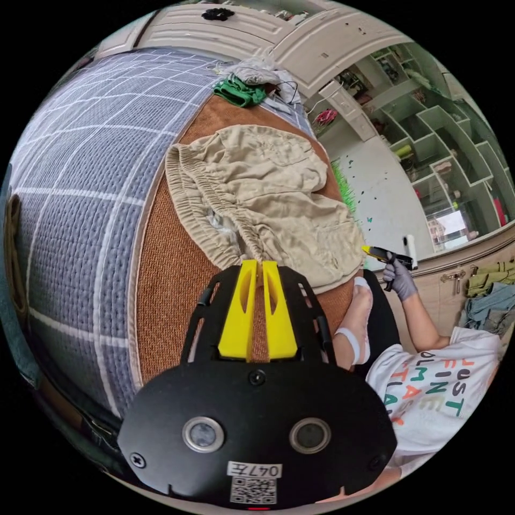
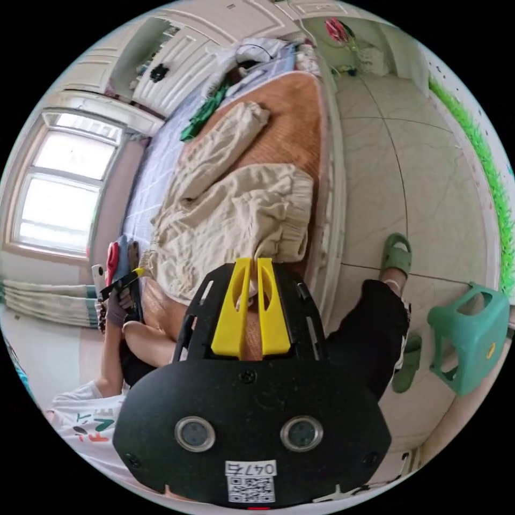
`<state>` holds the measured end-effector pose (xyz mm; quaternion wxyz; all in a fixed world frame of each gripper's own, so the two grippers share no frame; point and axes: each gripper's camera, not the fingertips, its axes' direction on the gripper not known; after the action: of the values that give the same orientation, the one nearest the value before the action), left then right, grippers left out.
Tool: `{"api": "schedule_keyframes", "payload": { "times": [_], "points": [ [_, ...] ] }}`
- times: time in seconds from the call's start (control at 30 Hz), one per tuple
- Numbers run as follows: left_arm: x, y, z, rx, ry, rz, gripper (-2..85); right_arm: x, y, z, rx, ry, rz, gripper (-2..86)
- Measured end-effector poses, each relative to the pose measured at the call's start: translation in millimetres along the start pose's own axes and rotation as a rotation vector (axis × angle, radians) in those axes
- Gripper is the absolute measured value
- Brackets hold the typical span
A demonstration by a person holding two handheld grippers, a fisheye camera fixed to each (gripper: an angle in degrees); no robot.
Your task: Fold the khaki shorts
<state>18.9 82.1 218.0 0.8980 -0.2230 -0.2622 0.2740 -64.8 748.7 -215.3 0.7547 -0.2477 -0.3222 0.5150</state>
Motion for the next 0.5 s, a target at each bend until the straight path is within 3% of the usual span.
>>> {"api": "schedule_keyframes", "payload": {
  "times": [0.23, 0.33, 0.4, 0.5],
  "points": [
    [23.7, 40.2, -41.4, 0.175, 0.048, 0.021, -0.3, -140.2, -47.9, -78.8, 0.108, 0.273, -0.298, 0.1],
    [12.4, 54.4, -29.3, 0.118, 0.019, -0.071, -0.3, -161.8, -74.1, -62.3, -0.068, 0.370, -0.327, 4.9],
    [4.1, 57.0, -5.6, 0.048, 0.009, -0.113, -0.2, -171.2, -81.6, -65.1, -0.098, 0.371, -0.323, 5.9],
    [8.9, 52.3, 31.3, -0.018, 0.061, -0.129, -0.2, -226.4, -73.1, -87.2, 0.013, 0.186, -0.568, 0.6]
  ]
}}
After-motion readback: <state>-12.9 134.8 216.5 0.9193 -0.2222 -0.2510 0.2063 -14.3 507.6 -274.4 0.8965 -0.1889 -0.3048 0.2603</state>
